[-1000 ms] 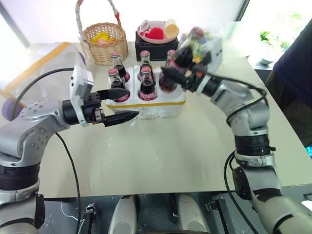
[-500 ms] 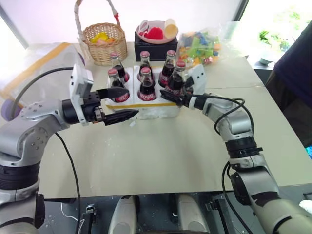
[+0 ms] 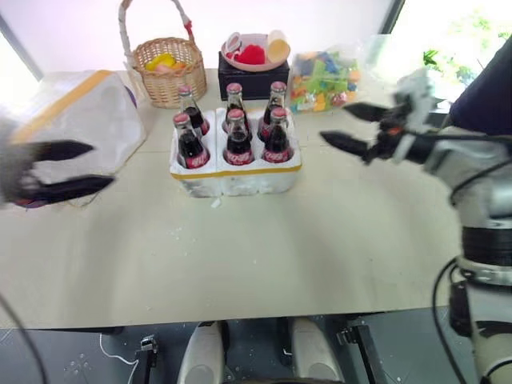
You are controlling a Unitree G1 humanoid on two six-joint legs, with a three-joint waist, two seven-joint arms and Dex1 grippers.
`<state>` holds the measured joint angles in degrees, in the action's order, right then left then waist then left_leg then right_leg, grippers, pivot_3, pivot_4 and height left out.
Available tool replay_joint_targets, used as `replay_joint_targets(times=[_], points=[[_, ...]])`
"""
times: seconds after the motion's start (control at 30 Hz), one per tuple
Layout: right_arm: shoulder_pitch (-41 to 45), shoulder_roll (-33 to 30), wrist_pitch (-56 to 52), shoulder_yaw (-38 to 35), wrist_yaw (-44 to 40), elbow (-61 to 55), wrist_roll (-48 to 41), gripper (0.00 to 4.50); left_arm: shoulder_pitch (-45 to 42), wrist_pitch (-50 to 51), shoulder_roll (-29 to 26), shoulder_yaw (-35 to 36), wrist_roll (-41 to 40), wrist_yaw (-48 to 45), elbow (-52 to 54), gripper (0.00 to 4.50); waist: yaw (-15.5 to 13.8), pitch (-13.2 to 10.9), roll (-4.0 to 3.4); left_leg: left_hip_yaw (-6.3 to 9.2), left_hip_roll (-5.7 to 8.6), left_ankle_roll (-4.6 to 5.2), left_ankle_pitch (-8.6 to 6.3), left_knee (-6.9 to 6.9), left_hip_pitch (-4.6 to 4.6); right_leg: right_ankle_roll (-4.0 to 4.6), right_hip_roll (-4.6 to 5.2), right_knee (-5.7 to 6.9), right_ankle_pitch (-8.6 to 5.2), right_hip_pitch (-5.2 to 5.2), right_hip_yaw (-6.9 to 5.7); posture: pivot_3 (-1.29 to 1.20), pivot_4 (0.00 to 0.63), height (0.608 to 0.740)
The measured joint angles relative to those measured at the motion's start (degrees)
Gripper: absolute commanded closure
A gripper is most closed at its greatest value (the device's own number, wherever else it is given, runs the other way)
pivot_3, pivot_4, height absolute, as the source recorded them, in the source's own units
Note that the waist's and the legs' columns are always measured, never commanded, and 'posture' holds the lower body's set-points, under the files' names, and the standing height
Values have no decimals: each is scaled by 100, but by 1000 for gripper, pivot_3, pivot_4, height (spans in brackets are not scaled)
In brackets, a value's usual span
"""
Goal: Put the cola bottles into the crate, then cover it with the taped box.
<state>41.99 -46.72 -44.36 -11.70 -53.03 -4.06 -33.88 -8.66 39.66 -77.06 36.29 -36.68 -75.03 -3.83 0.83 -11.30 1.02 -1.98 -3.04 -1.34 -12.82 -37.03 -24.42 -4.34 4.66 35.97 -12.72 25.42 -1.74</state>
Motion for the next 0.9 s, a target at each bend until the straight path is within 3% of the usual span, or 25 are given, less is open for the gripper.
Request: replay_joint_targets(times=[0.17, 0.27, 0.33, 0.5, 0.6, 0.9], points=[[-279, -556, -398, -234, -567, -710, -633, 73, 299, -1235, -869, 85, 1094, -906, -2033, 0, 17, 0, -3, -12, -6, -1, -1, 12, 3, 9, 1, 4, -5, 12, 1, 0, 150, 740], [-356, -569, -405, -241, -637, -1093, -856, 73, -30, -2036, -1226, -584, 1587, -1168, -3200, 0, 10, 0, -3, -18, -8, -1, -1, 13, -2, 11, 3, 4, -5, 19, 2, 0, 150, 740], [-364, -564, -418, -250, -678, -1259, -1062, 73, -834, -2483, -1242, -1363, 1978, -1152, -3930, 0, -17, 0, -2, -20, -8, -1, -1, 12, -4, 10, 3, 6, -5, 19, 2, 0, 150, 740], [-336, -633, -487, -321, -820, -1536, -1545, 73, -3442, -3084, -468, -3104, 3286, -991, -5294, 0, -170, 3, 4, -24, -6, 1, 0, -7, -8, 6, 2, 13, -1, 9, 1, 0, 150, 740], [-352, -832, -550, -442, -819, -1646, -1723, 73, -4405, -3306, -43, -3753, 3947, -902, -5958, 0, -191, 6, 23, -24, -5, 1, 0, -14, -12, -14, 2, 13, 10, 6, 1, 0, 150, 740], [-758, -1109, -775, -995, -439, -2165, -2247, 73, -5717, -3501, 743, -4466, 5038, -188, -7073, 0, -144, 9, 39, -22, -11, 3, -1, -11, -9, -8, 0, 16, 5, 11, 2, 0, 150, 740]])
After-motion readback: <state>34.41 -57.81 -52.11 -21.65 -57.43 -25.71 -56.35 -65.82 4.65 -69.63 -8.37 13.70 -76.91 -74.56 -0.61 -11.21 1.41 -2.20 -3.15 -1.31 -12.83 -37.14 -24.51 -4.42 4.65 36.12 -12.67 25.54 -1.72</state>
